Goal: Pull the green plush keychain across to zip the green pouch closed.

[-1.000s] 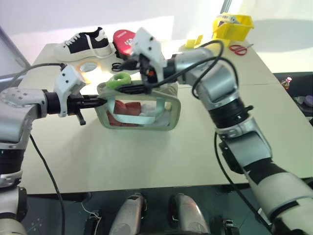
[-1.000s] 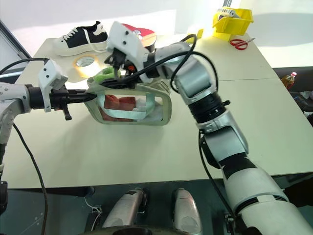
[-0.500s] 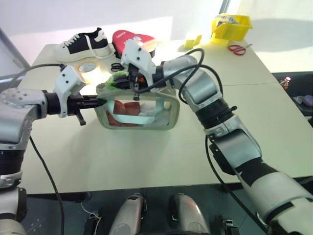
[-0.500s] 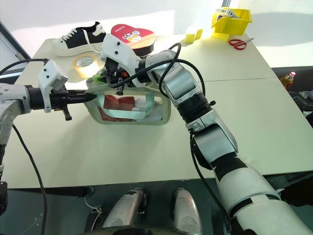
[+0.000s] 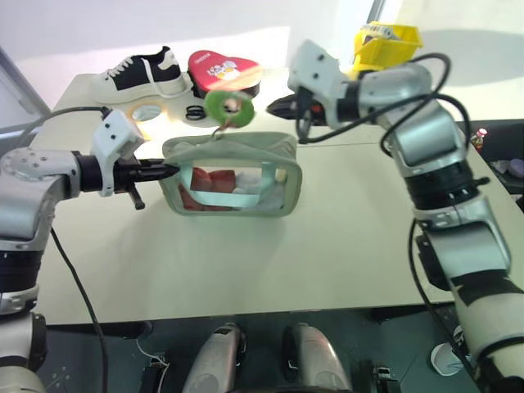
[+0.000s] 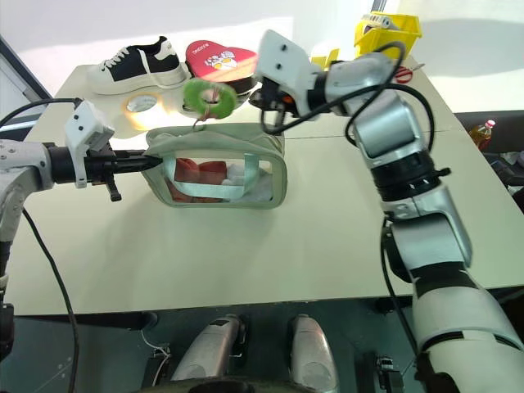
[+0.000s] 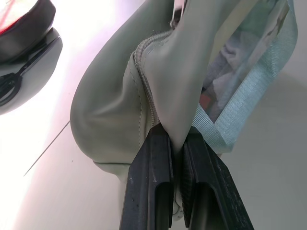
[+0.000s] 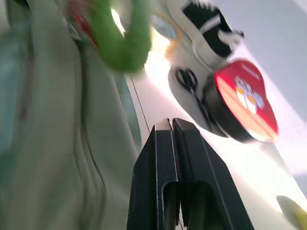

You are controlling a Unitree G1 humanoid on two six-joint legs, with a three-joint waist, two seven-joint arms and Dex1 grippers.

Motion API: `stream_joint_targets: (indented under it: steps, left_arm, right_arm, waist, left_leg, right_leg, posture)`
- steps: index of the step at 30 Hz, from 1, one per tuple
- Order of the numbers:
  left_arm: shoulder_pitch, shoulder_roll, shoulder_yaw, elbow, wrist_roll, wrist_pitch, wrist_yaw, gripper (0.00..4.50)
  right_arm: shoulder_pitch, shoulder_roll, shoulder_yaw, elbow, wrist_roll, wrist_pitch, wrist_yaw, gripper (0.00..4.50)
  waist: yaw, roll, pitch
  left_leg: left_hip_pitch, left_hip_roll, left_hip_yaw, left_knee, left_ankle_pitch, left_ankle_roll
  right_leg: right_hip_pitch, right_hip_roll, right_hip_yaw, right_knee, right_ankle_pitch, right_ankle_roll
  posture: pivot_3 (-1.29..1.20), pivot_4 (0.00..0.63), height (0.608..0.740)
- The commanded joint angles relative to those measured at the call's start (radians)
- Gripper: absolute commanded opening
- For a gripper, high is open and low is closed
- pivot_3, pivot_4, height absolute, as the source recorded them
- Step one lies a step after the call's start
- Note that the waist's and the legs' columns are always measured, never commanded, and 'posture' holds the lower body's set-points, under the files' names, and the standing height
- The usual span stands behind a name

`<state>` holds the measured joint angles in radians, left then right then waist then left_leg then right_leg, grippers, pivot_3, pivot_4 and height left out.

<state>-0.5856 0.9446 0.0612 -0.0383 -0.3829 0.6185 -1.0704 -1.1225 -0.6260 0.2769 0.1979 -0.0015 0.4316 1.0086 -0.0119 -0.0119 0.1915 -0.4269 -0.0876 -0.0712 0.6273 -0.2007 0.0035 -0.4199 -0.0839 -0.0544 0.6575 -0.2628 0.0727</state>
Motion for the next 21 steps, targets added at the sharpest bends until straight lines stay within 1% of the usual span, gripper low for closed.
stream_joint_targets:
  steps: [1,4,7,10,12,13,14,17,18,19,21]
  left_arm:
    - [-0.017,-0.001,0.012,0.001,0.000,-0.021,-0.002,0.00]
    - [-0.027,-0.004,0.004,0.014,0.005,-0.028,-0.007,0.00]
    - [-0.041,-0.007,-0.005,0.026,0.010,-0.034,-0.012,0.00]
    - [-0.065,-0.010,-0.018,0.044,0.017,-0.042,-0.020,0.00]
    - [-0.077,-0.014,-0.026,0.056,0.025,-0.051,-0.022,0.00]
    - [-0.080,-0.015,-0.028,0.058,0.027,-0.052,-0.023,0.00]
    - [-0.081,-0.016,-0.029,0.058,0.028,-0.053,-0.024,0.00]
    - [-0.075,-0.014,-0.026,0.050,0.024,-0.051,-0.026,0.00]
    - [-0.071,-0.013,-0.025,0.047,0.023,-0.050,-0.026,0.00]
    - [-0.067,-0.012,-0.023,0.044,0.022,-0.050,-0.026,0.00]
    - [-0.063,-0.011,-0.021,0.038,0.021,-0.047,-0.025,0.00]
  right_arm:
    - [0.049,-0.088,-0.038,-0.082,-0.060,-0.015,-0.029,0.05]
    - [0.111,-0.128,-0.048,-0.112,-0.084,-0.012,-0.052,0.05]
    - [0.135,-0.110,-0.069,-0.140,-0.067,0.034,-0.076,0.05]
    - [0.071,-0.004,-0.122,-0.163,0.038,0.140,-0.090,0.05]
    - [0.027,0.058,-0.147,-0.183,0.118,0.200,-0.064,0.05]
    - [0.012,0.081,-0.148,-0.195,0.147,0.223,-0.048,0.58]
    - [0.001,0.096,-0.144,-0.204,0.167,0.239,-0.036,0.91]
    - [-0.018,0.134,-0.096,-0.199,0.168,0.211,-0.032,2.40]
    - [-0.021,0.144,-0.081,-0.194,0.169,0.199,-0.025,3.00]
    - [-0.024,0.157,-0.066,-0.192,0.171,0.185,-0.017,3.42]
    - [-0.028,0.174,-0.053,-0.188,0.177,0.175,-0.011,3.42]
  waist:
    - [0.000,0.000,0.000]
    - [-0.001,0.000,0.000]
    - [-0.002,0.000,0.000]
    - [-0.004,0.000,0.000]
    - [-0.003,0.001,0.000]
    - [-0.002,0.001,0.000]
    - [-0.002,0.000,0.000]
    - [0.003,0.000,0.000]
    - [0.002,0.000,0.000]
    - [0.001,0.000,0.000]
    - [-0.001,0.000,0.000]
  left_leg:
    - [0.000,0.000,0.000,0.000,0.000,0.000]
    - [0.000,0.000,0.001,0.000,0.000,0.000]
    - [0.000,0.001,0.002,0.000,0.000,0.000]
    - [0.000,0.001,0.002,0.001,0.000,0.000]
    - [0.000,0.002,0.002,0.001,0.000,0.000]
    - [0.000,0.002,0.002,0.001,0.000,0.000]
    - [0.000,0.002,0.002,0.001,0.000,0.000]
    - [0.000,0.002,0.002,0.001,0.000,0.001]
    - [0.000,0.002,0.002,0.001,-0.001,0.001]
    - [0.000,0.002,0.002,0.001,-0.001,0.002]
    - [0.000,0.001,0.003,0.001,-0.001,0.002]
  right_leg:
    - [0.000,0.000,0.000,0.000,0.000,0.000]
    - [0.000,-0.001,0.000,0.000,0.000,0.000]
    - [0.000,-0.001,0.000,0.000,0.000,0.000]
    - [0.000,-0.001,0.000,0.000,0.000,0.000]
    - [0.000,0.000,0.001,0.000,0.000,0.000]
    - [0.000,0.000,0.001,0.000,0.000,0.000]
    - [0.000,0.001,0.001,0.000,0.000,-0.001]
    - [0.000,0.001,0.001,0.000,0.000,-0.001]
    - [0.000,0.001,0.001,-0.001,0.000,0.000]
    - [0.001,0.001,0.001,-0.002,0.001,0.000]
    - [0.001,0.000,0.001,-0.002,0.001,0.000]
  posture:
    - [0.00,0.150,0.740]
    - [0.00,0.150,0.740]
    - [0.00,0.150,0.740]
    - [0.00,0.150,0.740]
    - [0.00,0.150,0.740]
    - [0.00,0.150,0.740]
    - [0.00,0.150,0.740]
    - [0.00,0.150,0.740]
    - [0.00,0.150,0.740]
    - [0.00,0.150,0.740]
    - [0.00,0.150,0.740]
